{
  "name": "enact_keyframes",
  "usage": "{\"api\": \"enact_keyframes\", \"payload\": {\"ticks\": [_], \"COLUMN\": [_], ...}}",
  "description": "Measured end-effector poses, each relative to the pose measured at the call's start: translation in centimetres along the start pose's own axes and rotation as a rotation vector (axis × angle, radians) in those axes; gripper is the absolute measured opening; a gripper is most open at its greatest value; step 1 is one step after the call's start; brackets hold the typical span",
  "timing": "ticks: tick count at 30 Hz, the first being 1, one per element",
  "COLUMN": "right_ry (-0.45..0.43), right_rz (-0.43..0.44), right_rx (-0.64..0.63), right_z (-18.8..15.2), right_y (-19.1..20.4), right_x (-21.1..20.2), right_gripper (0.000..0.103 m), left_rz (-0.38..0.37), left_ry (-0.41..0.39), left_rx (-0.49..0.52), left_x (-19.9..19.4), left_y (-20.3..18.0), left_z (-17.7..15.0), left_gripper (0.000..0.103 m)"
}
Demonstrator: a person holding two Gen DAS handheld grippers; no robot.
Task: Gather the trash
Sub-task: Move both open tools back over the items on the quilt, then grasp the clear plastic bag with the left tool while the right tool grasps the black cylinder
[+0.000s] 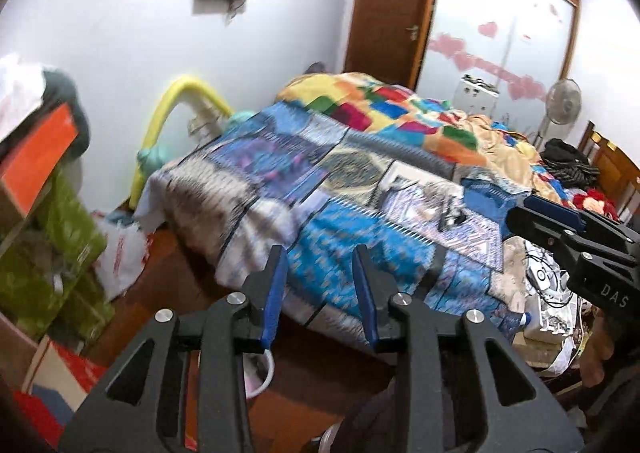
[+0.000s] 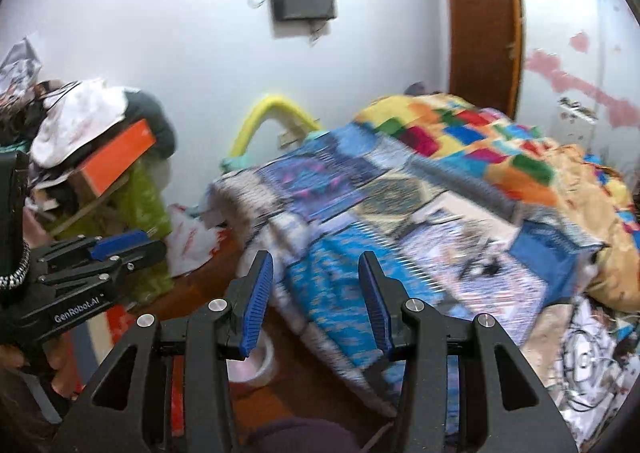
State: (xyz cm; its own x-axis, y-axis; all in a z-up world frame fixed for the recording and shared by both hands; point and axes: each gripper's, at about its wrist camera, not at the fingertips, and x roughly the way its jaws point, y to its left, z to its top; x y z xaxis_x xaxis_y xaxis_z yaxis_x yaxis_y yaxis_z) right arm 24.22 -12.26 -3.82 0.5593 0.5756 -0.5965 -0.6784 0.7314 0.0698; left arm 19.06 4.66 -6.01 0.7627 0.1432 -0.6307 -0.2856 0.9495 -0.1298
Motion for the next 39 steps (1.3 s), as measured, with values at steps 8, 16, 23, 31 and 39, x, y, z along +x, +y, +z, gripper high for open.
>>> {"api": "enact_keyframes", "payload": {"ticks": [8,16,23,31,39], "right_ry": [-0.033,0.020,0.099,0.192,0.248], "right_rz": [-0.158,-0.274,-0.309,-0.295,-0.270], "right_rx": [0.073,0.164,0.241,0.333,0.385], "right_z": [0.0,-1.2,-2.7,-4.1,-4.6], "right_y": [-7.2,-14.4,-19.6,-24.7,-27.6], "right_x": [-2.4,-1.1,2.5,8.4,14.4], "right_gripper": [0.041,0.042,0.042,0.042,0.042], "left_rz": [-0.103,-0.188,-0.233,-0.245,-0.269], "left_ry": [0.003,0.078,0.187,0.309,0.390], "left_rx": [0.089,0.175,0.206,0.221,0.185], "left_x": [3.8,10.6,18.5,27.9,35.8], "left_y": [-6.9,-13.1,-16.2,-17.5,-17.9], "left_z": [3.2,5.0,5.5,4.7,4.0], "left_gripper": [0.043,0.044,0.044,0.044,0.044]}}
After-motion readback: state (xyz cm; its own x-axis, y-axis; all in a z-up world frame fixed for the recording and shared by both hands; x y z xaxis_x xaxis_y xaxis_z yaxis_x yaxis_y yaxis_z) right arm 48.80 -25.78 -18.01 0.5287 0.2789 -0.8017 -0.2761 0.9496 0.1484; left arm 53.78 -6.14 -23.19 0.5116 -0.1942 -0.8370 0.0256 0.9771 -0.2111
